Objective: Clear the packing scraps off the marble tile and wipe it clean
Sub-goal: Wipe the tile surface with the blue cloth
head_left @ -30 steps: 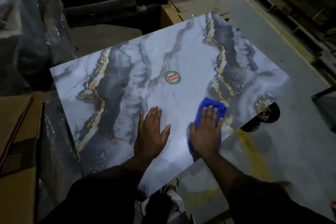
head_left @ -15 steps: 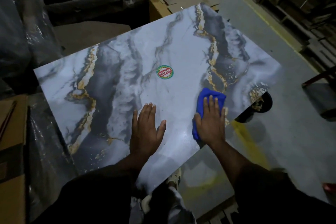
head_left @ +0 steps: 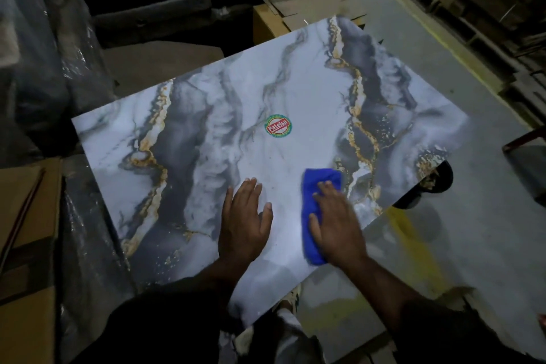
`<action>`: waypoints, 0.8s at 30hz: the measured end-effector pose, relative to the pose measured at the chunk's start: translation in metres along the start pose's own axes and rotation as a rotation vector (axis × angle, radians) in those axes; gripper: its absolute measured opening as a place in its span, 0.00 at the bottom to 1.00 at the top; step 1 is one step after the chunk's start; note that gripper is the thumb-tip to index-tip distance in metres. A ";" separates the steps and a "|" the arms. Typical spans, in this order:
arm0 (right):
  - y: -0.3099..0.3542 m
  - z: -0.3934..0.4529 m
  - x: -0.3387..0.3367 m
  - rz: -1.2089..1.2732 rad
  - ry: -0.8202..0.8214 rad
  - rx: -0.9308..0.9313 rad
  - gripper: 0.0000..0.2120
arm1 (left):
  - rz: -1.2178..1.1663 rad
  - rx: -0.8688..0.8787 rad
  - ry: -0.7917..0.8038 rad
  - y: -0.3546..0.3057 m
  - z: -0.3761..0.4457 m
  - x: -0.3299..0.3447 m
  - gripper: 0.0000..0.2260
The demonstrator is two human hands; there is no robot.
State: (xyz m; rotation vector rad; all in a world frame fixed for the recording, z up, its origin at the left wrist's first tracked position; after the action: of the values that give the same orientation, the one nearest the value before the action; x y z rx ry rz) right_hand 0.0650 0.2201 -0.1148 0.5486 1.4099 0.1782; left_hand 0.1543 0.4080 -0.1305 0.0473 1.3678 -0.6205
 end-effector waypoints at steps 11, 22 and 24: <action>-0.007 0.118 0.026 -0.164 -0.012 0.254 0.35 | -0.062 -0.041 -0.006 0.001 0.001 -0.002 0.28; 0.103 0.148 0.082 -0.023 0.362 -0.450 0.35 | -0.175 -0.210 -0.071 0.010 0.000 -0.011 0.28; 0.101 0.120 0.078 0.014 0.403 -0.560 0.33 | -0.148 -0.262 -0.096 0.012 0.004 -0.013 0.27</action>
State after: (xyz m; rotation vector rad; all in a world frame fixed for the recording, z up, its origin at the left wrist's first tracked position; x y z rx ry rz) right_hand 0.2144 0.3111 -0.1300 0.0541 1.6546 0.7014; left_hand 0.1624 0.4211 -0.1211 -0.2930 1.3565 -0.5547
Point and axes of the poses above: each hand's wrist, its own z-axis towards the middle knuckle, its own x-axis out of the palm, y = z × x, the point moved 6 cm from there along z, towards the middle knuckle, and after that the axes turned 14 degrees about z, right-handed, at the moved point
